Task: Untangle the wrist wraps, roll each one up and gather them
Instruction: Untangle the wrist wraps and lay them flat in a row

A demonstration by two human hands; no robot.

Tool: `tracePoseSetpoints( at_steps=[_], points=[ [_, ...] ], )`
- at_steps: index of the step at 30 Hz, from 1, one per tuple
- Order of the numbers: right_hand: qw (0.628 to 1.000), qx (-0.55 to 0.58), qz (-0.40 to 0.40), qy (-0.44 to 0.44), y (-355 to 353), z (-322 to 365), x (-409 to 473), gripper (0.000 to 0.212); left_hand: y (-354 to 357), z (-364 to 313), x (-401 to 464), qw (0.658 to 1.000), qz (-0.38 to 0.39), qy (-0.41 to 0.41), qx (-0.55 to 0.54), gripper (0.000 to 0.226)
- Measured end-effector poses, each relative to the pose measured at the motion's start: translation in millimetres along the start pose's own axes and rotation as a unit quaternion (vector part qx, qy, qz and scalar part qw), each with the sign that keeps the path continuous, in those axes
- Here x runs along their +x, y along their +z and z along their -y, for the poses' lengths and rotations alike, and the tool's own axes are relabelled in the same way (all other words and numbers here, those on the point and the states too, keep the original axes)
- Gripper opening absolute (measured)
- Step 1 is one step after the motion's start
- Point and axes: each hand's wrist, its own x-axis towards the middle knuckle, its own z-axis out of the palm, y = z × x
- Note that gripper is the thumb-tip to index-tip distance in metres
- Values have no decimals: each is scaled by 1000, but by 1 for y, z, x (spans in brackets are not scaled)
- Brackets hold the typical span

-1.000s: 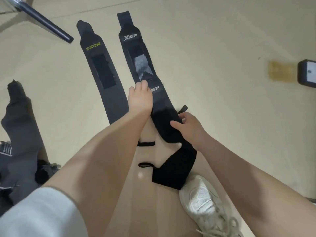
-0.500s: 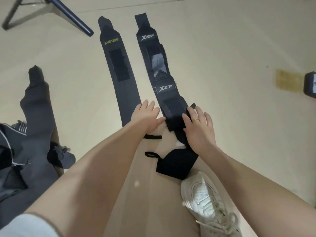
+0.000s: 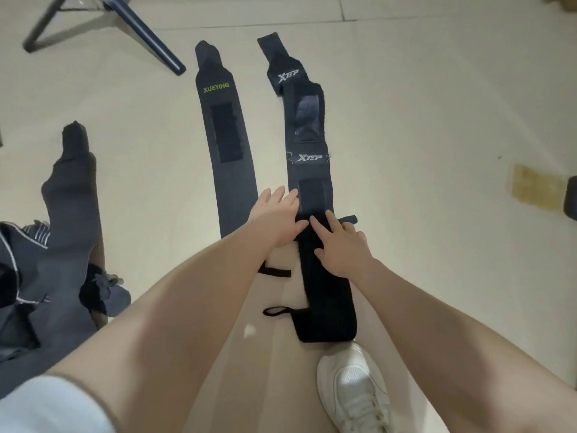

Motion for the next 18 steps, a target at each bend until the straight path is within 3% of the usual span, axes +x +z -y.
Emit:
tracePoseSetpoints(
  at_steps=[4,6,9,11,13,15,18],
  points=[
    [1000,1,18,22,-19,4,24,78,-23,13,26,999,35,-39,-2,60],
    [999,-7,16,46,-29,13,30,74,-28,20,30,998,30,-39,-31,57],
    [993,14,-94,63,-37,37,29,47,-31,36,12,993,-66,-9,-92,43],
    [983,4,-183,26,-39,58,25,32,-25,56,-14,985,-127,5,-117,30],
    [979,27,-196,-50,-33,83,23,33,-9,79,-49,983,-110,1,-149,33],
    [977,70,-146,-137,-26,111,22,35,10,102,-89,985,-58,-6,-163,46],
    [960,107,33,-256,-20,158,12,38,36,133,-151,984,-26,-70,-163,49]
  ],
)
